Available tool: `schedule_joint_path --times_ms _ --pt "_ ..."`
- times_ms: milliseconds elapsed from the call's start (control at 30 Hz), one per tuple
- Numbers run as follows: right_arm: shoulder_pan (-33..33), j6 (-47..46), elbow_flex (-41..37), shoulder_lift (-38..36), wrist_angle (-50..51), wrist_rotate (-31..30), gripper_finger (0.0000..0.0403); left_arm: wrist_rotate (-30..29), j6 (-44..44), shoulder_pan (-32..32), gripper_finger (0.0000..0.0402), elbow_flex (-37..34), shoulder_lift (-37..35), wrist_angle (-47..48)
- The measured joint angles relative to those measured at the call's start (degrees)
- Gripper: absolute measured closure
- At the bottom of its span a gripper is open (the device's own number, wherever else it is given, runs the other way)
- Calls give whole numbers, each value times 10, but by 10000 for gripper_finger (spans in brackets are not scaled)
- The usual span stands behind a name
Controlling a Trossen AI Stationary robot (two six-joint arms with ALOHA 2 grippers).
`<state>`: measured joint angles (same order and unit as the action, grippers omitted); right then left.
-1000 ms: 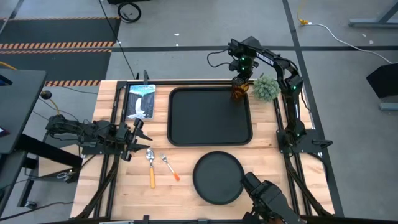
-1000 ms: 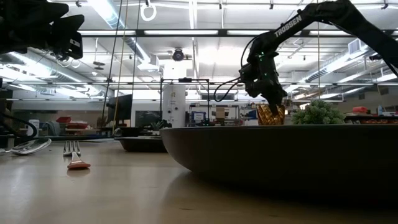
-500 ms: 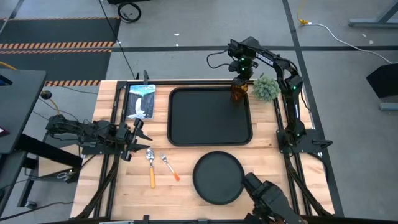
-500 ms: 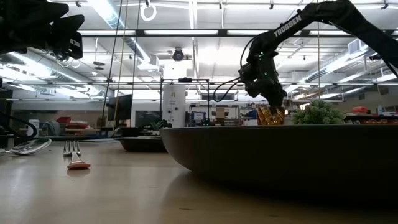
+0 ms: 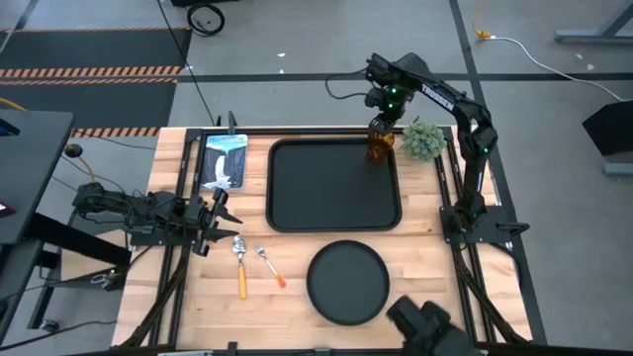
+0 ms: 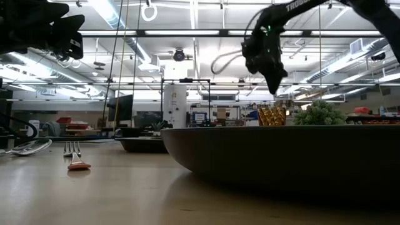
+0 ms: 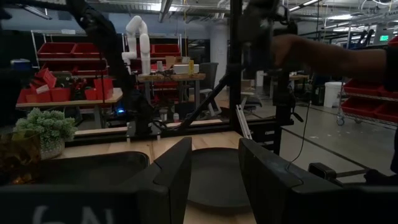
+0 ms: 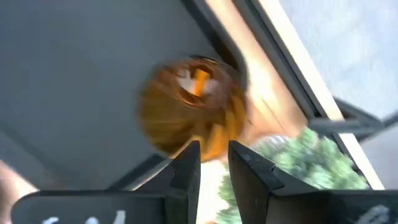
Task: Pick and place plate/cup/fork/spoon on tray
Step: Put the black plate on the black tray
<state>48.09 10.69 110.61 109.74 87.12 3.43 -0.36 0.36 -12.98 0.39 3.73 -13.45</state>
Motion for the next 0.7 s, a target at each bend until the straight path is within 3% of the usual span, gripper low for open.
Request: schedule_joint_path --times_ms 533,700 --pt "-245 -28 0 -53 -60 7 314 0 0 0 260 0 0 0" --pt "-329 -43 -14 -60 -86 -34 314 0 0 0 260 0 0 0"
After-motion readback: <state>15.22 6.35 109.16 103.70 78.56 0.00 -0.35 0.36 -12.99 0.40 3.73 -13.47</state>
